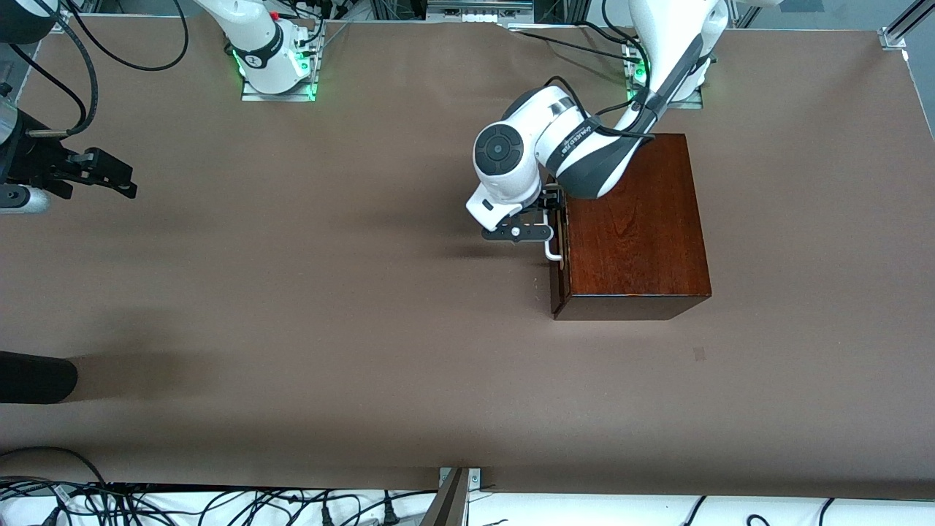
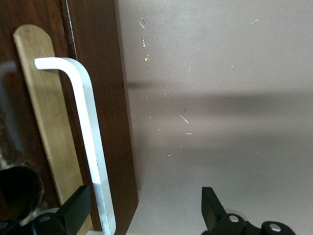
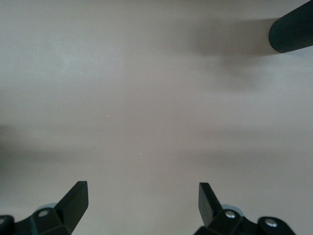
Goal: Open drawer, take yellow block, close drawer
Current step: 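Pull the drawer handle outward with the left gripper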
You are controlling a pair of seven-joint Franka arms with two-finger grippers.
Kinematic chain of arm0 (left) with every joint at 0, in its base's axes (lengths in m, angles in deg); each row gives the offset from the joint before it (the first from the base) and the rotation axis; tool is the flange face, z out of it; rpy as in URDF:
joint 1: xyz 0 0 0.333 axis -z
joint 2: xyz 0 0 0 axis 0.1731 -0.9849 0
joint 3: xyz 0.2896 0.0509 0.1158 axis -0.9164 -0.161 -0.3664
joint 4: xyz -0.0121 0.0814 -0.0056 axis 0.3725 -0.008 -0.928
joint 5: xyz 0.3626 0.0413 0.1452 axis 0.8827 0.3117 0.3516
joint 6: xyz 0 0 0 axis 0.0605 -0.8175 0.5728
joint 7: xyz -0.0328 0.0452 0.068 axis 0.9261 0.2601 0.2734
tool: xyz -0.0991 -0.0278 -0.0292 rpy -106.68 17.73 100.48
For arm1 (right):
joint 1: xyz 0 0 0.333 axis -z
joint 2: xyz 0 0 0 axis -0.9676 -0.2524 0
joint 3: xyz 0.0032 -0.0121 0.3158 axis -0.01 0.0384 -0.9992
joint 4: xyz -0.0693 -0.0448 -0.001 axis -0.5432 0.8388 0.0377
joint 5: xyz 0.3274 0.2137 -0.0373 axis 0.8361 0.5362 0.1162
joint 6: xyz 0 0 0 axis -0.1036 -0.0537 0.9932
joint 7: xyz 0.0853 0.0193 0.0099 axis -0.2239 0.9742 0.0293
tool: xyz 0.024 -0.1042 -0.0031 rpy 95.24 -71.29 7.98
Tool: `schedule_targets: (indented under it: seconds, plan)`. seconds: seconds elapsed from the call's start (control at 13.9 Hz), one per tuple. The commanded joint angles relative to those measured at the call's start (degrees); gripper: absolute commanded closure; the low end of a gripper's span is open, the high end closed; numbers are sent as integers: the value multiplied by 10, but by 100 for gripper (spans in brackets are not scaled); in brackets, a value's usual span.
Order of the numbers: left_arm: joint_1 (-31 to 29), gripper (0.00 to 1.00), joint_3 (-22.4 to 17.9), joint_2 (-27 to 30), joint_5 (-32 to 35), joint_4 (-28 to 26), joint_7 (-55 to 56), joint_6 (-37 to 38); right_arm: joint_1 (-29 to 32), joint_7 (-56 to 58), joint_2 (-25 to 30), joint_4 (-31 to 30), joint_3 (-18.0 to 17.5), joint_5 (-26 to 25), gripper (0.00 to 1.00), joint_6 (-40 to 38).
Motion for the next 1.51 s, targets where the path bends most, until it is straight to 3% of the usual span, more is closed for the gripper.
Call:
schedule_targets:
  seconds: [0.0,0.87,1.44]
  plan:
    - [-10,0,-1,-1,23,-8,1,-11,6,5,1,4,-6,2,0,0]
    - [-3,0,4,-21,14,3,11,-11,6,4,1,4,-6,2,0,0]
    - [17,0,4,-38,-27,29,43,-11,6,5,1,4,-5,2,0,0]
